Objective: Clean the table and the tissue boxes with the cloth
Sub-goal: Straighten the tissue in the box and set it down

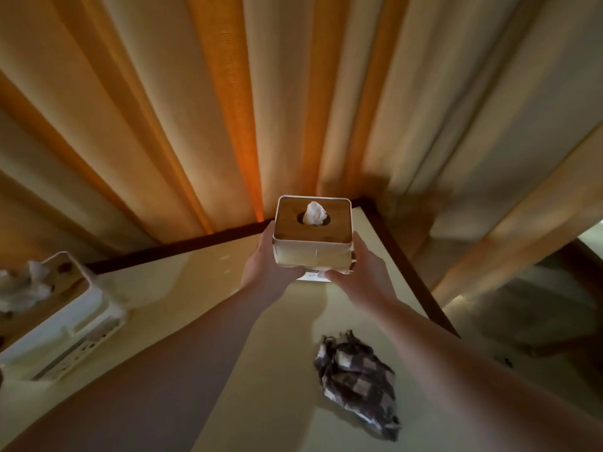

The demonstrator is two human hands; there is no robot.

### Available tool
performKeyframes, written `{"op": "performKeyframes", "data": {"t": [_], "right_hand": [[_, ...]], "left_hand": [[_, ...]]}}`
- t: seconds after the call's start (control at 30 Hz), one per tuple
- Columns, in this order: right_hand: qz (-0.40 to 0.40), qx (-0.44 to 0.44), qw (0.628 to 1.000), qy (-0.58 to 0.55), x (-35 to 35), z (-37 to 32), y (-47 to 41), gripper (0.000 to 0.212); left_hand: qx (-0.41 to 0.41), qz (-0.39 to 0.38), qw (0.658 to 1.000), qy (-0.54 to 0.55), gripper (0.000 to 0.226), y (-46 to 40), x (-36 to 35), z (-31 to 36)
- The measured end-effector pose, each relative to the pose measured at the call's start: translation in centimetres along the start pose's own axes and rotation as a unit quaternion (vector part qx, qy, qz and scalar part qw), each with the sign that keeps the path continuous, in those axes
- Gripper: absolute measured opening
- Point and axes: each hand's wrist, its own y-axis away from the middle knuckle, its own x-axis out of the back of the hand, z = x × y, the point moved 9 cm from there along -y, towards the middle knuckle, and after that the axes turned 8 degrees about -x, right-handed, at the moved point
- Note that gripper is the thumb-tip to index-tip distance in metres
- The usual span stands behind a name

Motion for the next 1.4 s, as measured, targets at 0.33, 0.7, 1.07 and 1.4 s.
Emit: {"op": "performKeyframes", "data": {"t": [0.33, 0.7, 1.07, 1.4], "right_hand": [[0.017, -0.038, 0.997, -0.063, 4.1, 5.5, -1.4, 0.073], [0.134, 0.0, 0.982, 0.131, 8.8, 2.2, -7.4, 0.035], [0.038, 0.01, 0.981, 0.19, 7.2, -0.2, -11.5, 0.015], [0.032, 0.023, 0.997, 0.07, 8.2, -0.4, -12.2, 0.008]], "left_hand": [[-0.028, -0.083, 0.996, 0.014, 0.112, -3.7, -7.1, 1.7], [-0.114, -0.046, 0.974, -0.19, 0.048, -9.2, -6.0, 7.8], [-0.186, -0.138, 0.951, -0.204, 0.018, -13.7, -9.6, 9.6], [-0.133, -0.128, 0.978, -0.096, 0.014, -14.1, -8.4, 9.4]]}}
